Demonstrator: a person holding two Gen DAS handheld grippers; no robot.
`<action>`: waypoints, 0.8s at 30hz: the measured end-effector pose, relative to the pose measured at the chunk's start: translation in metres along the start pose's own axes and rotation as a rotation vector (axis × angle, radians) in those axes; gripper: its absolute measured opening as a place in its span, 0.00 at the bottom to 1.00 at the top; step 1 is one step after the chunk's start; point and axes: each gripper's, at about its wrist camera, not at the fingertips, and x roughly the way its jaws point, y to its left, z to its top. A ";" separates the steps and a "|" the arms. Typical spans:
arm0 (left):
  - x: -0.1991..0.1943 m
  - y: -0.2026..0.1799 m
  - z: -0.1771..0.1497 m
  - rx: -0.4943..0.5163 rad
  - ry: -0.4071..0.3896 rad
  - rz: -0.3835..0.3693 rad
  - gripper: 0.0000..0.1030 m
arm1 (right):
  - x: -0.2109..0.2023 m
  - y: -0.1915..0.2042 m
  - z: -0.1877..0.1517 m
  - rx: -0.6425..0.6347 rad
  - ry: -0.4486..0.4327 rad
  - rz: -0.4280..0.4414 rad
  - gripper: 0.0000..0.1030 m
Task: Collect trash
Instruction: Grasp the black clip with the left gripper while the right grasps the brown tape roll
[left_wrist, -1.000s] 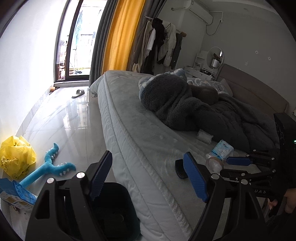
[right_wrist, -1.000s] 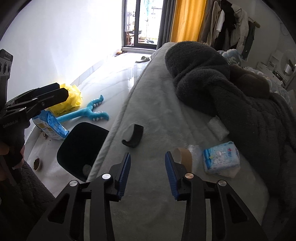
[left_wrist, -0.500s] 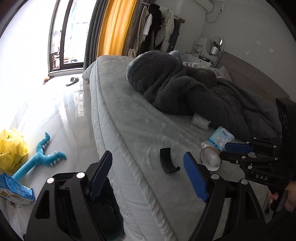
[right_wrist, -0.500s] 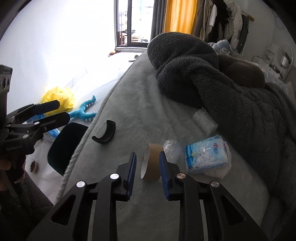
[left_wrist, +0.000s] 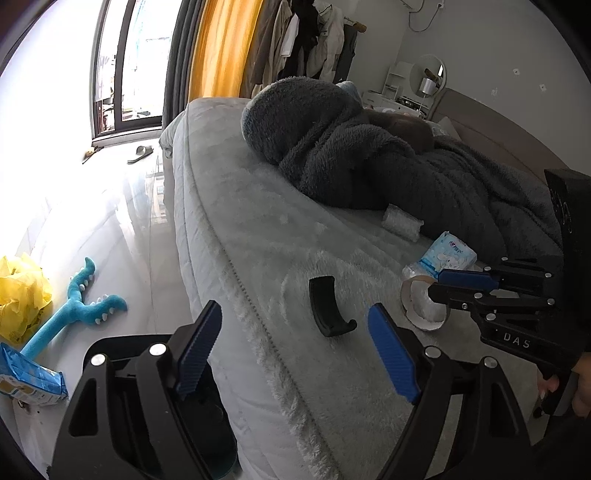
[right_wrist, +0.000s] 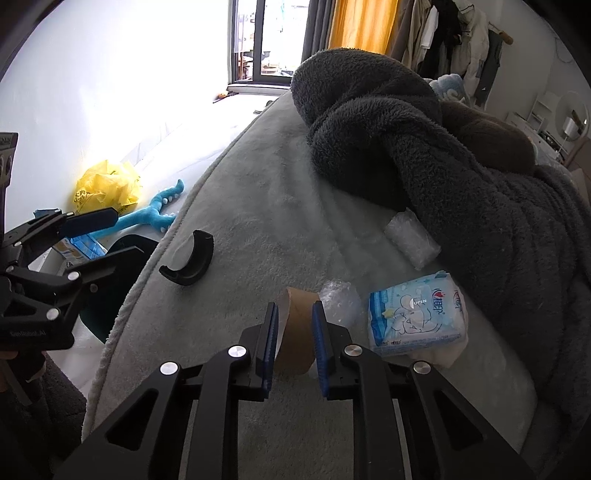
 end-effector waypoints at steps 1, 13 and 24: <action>0.002 -0.002 -0.001 0.003 0.002 0.005 0.81 | 0.000 -0.001 0.000 0.004 -0.003 0.001 0.15; 0.014 -0.015 -0.002 0.014 0.000 0.015 0.81 | -0.008 -0.019 -0.004 0.070 -0.032 0.047 0.09; 0.018 -0.024 0.000 -0.014 -0.011 0.009 0.81 | -0.007 -0.042 -0.018 0.112 -0.024 0.036 0.09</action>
